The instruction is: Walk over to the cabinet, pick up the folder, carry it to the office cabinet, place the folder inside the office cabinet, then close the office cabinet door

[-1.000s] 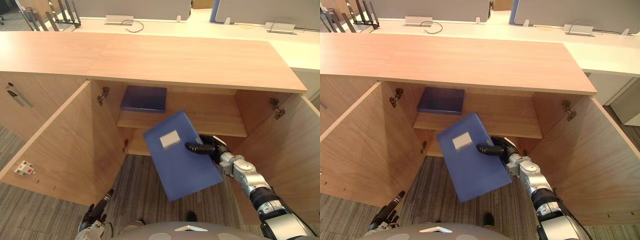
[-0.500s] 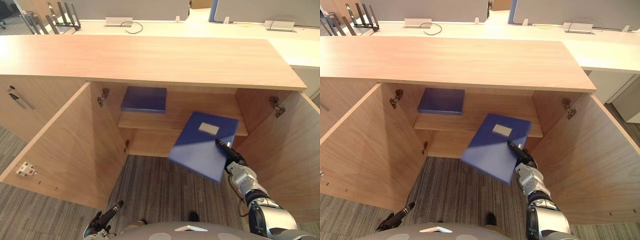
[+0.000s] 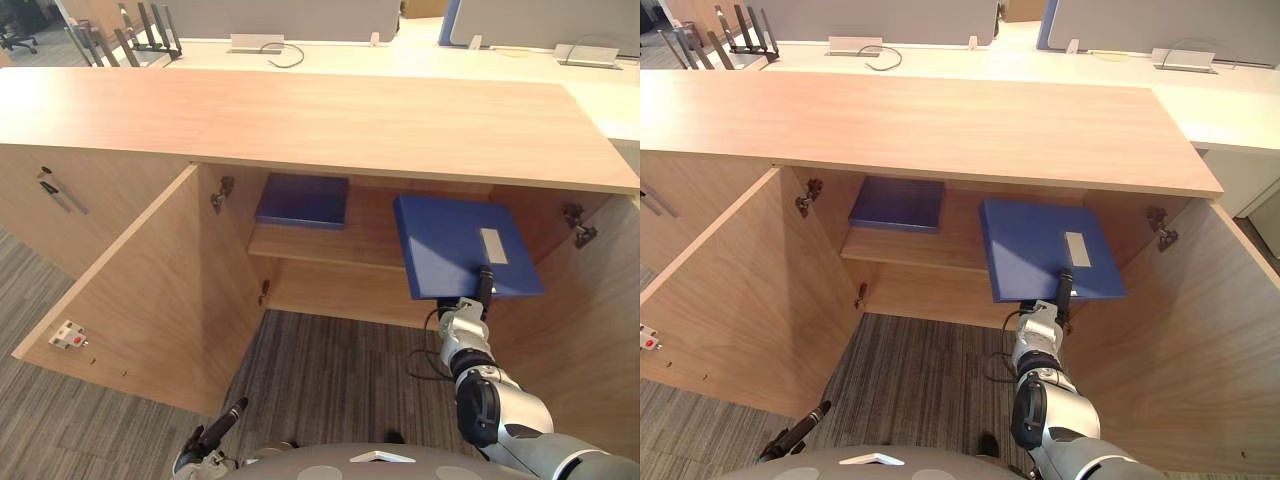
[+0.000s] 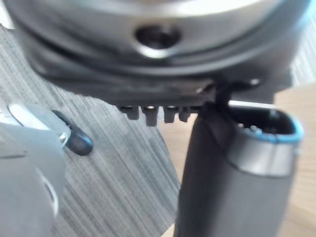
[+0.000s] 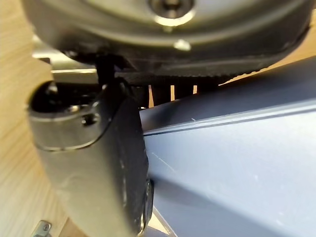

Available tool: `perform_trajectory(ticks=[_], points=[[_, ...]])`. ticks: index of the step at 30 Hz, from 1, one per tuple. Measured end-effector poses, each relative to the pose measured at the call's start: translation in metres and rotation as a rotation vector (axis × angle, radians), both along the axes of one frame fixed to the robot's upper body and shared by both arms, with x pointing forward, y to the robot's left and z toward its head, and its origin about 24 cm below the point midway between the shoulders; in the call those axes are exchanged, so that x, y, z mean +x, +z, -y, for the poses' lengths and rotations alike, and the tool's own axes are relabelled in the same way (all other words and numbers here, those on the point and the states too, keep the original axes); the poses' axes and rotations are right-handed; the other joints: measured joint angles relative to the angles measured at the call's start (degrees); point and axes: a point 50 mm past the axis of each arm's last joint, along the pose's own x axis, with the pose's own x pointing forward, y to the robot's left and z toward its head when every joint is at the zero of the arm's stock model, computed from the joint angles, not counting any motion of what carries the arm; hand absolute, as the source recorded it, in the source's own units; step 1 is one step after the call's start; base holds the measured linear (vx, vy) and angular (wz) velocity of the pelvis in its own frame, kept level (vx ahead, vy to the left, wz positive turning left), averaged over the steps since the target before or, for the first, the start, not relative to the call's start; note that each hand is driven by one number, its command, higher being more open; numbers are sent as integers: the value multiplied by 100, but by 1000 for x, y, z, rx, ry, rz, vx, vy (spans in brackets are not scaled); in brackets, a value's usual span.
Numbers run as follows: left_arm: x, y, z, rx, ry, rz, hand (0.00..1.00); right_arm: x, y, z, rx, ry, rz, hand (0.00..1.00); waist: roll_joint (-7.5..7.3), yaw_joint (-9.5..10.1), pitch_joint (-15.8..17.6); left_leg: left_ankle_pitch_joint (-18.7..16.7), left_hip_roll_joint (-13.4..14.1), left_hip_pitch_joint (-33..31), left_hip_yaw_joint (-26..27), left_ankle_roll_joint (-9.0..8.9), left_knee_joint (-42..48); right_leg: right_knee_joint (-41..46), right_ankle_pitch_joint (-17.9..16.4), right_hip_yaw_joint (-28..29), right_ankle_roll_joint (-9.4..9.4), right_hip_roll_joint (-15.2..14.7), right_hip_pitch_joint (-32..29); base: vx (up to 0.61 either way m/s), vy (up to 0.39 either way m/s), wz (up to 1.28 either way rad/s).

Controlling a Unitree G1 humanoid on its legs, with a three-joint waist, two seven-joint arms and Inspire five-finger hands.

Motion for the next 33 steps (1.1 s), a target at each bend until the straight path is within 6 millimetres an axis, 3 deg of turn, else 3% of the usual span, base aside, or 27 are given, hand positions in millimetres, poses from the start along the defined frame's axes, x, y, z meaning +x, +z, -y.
perform_trajectory(ticks=[11,13,16,22,25,27,30,32,33], points=[[-3,0,-1,4,35,-4,100,16,21,-1,15,-69,77,0,34,61,114,-48,-79,100,250,70,-36,6,36,226,54,-71,-71,-25,4,-12],[-8,0,4,-4,57,0,100,32,40,-6,15,-61,162,0,140,209,210,-283,62,66,635,77,286,251,55,405,78,35,-289,-54,-9,-81],[-12,0,4,-5,53,-3,100,49,63,-6,-10,-63,232,0,225,179,292,-588,143,-63,797,71,745,399,67,287,61,109,-380,-80,-27,-41],[-16,0,3,-5,49,-9,100,49,72,6,-35,-113,270,0,164,216,387,-725,140,-329,829,27,959,68,265,13,-69,82,-411,-55,-23,-5],[-19,0,2,-6,48,-10,100,53,81,7,-40,-119,304,0,267,285,484,-897,288,-489,890,103,1384,27,318,21,-24,177,-420,-23,-35,-16],[-16,1,2,-1,40,6,100,60,92,6,-35,-117,336,0,313,296,628,-1003,363,-564,888,131,1606,45,320,23,-20,223,-423,-51,-26,-12],[2,5,6,-1,-17,62,100,71,125,7,-47,-130,449,0,467,323,921,-1179,586,-1015,892,168,2155,516,273,-13,-56,299,-895,-135,-17,-16],[22,9,11,0,-55,122,100,77,151,6,-48,-150,538,0,551,311,1221,-1360,672,-1365,909,216,2698,1503,-195,-253,-25,240,-1479,-152,-6,-10],[26,10,13,-2,-58,134,100,77,155,7,-47,-156,552,0,593,306,1285,-1426,702,-1416,904,223,2851,1765,-300,-267,-25,202,-1586,-152,34,-3]])
